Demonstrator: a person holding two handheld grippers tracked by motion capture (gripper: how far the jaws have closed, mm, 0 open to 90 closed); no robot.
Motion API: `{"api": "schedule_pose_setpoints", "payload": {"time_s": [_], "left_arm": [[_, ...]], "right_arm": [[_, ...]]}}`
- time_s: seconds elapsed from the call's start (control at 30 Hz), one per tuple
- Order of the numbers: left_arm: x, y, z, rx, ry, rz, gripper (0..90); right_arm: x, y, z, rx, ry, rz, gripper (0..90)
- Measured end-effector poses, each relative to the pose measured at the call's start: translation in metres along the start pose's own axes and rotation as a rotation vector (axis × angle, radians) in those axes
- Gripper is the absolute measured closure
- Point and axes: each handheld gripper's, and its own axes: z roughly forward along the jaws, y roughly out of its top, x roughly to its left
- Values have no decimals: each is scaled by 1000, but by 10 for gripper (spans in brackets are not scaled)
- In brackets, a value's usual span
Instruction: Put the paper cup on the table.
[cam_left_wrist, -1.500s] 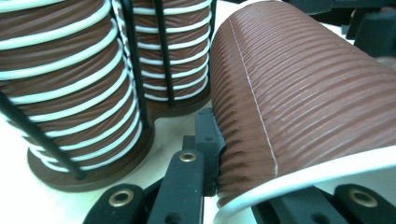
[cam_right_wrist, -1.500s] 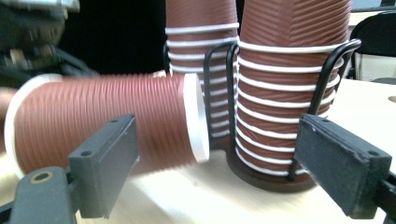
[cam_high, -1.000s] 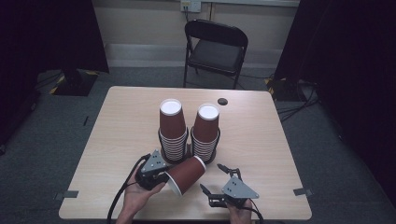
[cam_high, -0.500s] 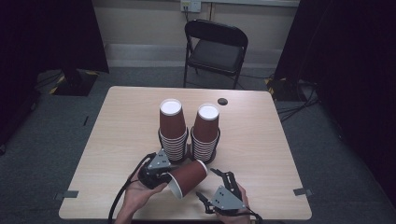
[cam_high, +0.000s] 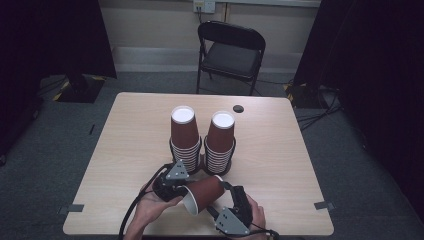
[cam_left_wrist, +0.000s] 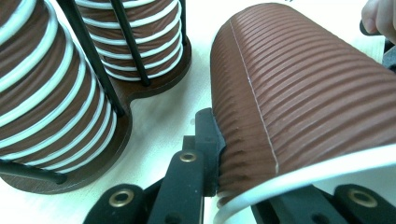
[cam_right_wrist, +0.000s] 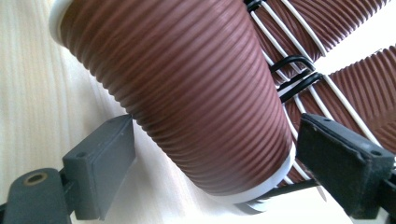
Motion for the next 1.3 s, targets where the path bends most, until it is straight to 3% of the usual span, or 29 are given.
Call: {"api": "schedule_pose_setpoints", "payload": {"time_s": [0.2, 0.27, 0.37, 0.47, 0.53, 0.6, 0.63, 0.8, 1.03, 1.3], "left_arm": [[3, 4, -1, 17, -6, -3, 858], [2, 5, 1, 11, -13, -24, 859], [4, 5, 2, 19, -16, -12, 860], [3, 7, 5, 16, -22, -27, 862], [3, 10, 6, 44, -26, -7, 863], [2, 14, 8, 47, -36, -12, 863], [1, 18, 10, 60, -48, 10, 864], [1, 25, 13, 60, -51, 10, 864], [-2, 26, 18, 59, -74, -4, 865], [-4, 26, 19, 39, -65, -8, 859]], "right_arm": [[3, 1, 6, 3, -14, -25, 106], [5, 2, 7, 7, -26, -40, 105], [7, 4, 9, 12, -30, -61, 102], [9, 7, 12, 21, -24, -100, 99], [11, 8, 14, 21, -16, -113, 97], [11, 11, 15, 11, -11, -120, 94], [11, 12, 16, 14, -11, -123, 91], [9, 14, 19, -9, -20, -97, 78], [10, 18, 24, -33, -2, -101, 79], [11, 24, 28, -40, 13, -111, 77]]}}
